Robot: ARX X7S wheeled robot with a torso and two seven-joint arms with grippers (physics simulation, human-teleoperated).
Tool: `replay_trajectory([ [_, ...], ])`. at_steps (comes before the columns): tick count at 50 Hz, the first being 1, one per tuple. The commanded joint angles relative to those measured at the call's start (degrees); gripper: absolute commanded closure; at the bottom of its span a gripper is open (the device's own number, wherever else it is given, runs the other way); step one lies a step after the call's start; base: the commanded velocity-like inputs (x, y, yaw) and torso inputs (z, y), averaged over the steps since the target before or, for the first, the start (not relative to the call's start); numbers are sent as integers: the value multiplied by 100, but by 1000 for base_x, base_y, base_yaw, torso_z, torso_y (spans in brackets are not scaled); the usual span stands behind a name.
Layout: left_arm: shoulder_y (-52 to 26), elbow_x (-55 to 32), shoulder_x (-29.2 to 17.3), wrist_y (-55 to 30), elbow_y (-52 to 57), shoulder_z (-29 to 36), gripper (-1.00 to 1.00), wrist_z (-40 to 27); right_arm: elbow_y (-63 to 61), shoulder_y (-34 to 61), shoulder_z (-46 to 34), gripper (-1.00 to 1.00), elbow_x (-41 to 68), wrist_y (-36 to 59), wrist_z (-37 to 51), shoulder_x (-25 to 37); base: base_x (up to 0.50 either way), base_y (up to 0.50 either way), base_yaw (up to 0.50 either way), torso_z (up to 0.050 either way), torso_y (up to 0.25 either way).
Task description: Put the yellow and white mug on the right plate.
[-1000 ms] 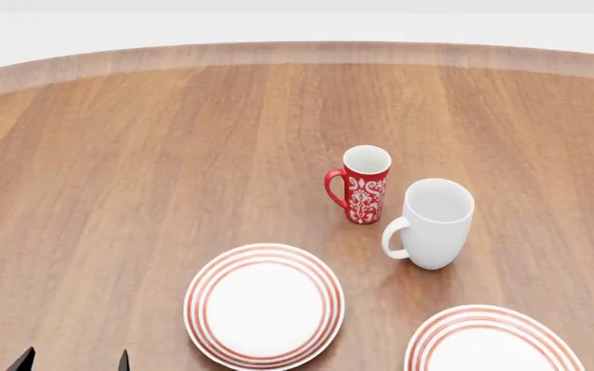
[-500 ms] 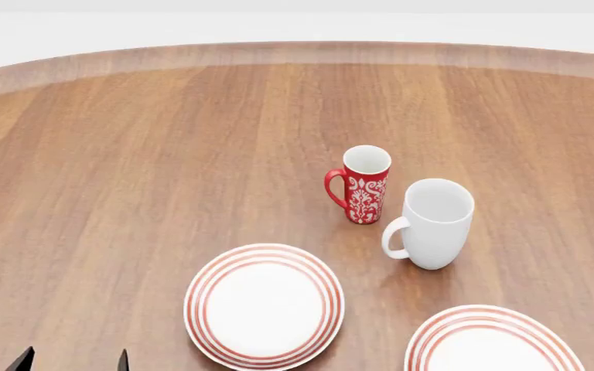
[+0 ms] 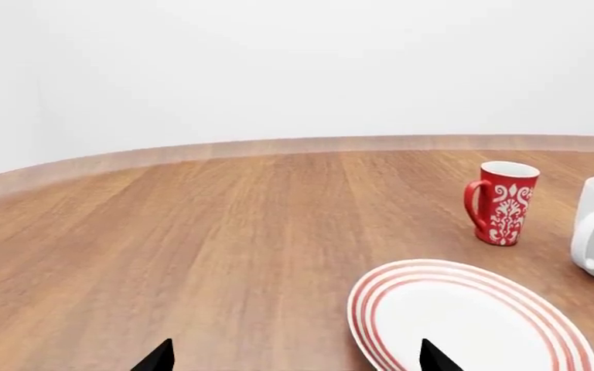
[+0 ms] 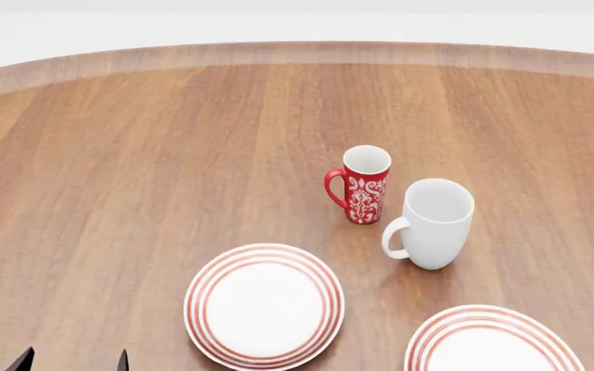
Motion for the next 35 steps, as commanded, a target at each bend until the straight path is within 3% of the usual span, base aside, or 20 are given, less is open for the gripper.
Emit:
replay_trajectory([
  [1,10,94,96,-32,45,-96,-100,108,285,77,99,-100,5,-77,-162,-199,0,0,0,0,0],
  [7,0,91,86,-14,28,-87,-100,92,309,98,100,-100,-29,-105,-96,-219,0,0,0,0,0],
  [8,-1,85,85,-12,27,-85,-100,93,314,102,98,100,-35,-113,-89,-220,0,0,0,0,0],
  [35,-9,35,31,3,39,-23,-100,31,-215,46,243,100,-18,92,238,1,0,0,0,0,0],
])
